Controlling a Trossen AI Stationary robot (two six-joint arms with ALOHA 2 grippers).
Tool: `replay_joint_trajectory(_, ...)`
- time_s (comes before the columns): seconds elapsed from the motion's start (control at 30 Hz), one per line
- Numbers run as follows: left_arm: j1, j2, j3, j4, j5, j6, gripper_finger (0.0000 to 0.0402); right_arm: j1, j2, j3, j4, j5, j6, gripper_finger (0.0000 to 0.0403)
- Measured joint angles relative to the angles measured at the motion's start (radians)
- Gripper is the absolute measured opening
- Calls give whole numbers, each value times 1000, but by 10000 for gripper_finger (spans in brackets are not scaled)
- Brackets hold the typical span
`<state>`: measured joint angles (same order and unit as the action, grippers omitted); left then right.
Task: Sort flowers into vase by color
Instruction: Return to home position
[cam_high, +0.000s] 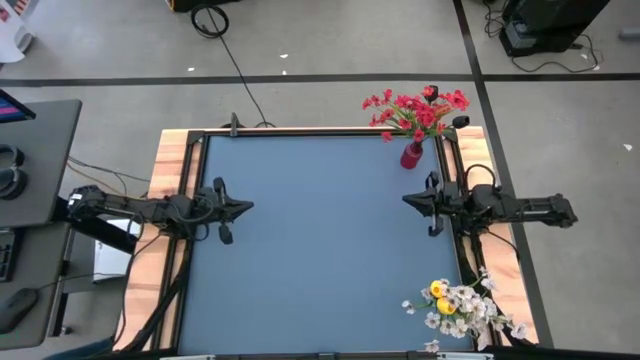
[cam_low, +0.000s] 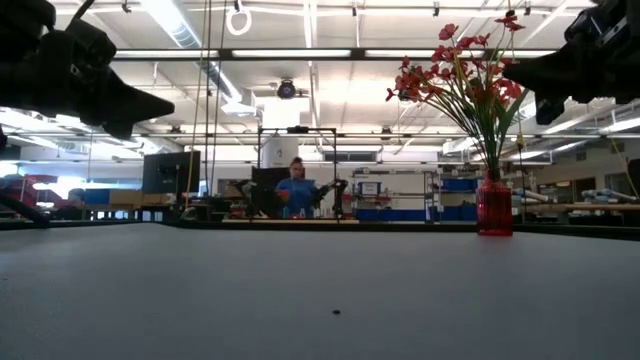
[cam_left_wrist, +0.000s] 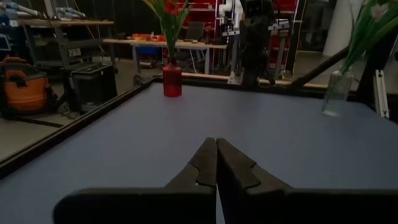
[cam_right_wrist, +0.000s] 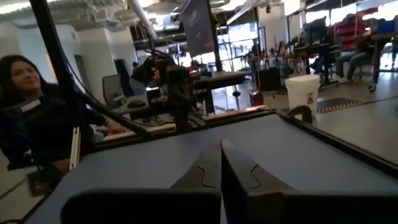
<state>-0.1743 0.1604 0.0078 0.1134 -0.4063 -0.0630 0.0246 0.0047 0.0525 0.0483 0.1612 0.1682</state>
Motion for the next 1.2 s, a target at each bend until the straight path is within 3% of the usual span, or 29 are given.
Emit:
replay_joint_trajectory(0.33, 0, 0, 0, -53, 46, -20, 7, -2, -1, -45, 14, -40, 11, 3)
replay_joint_trajectory(0.9, 5, 22, -1, -57, 51, 46, 7, -3, 0, -46, -5, -12, -37, 3)
replay_joint_trajectory(1.2, -32, 66, -1, -63, 97, -46, 7, 0, 8, -46, -11, -29, -48, 17)
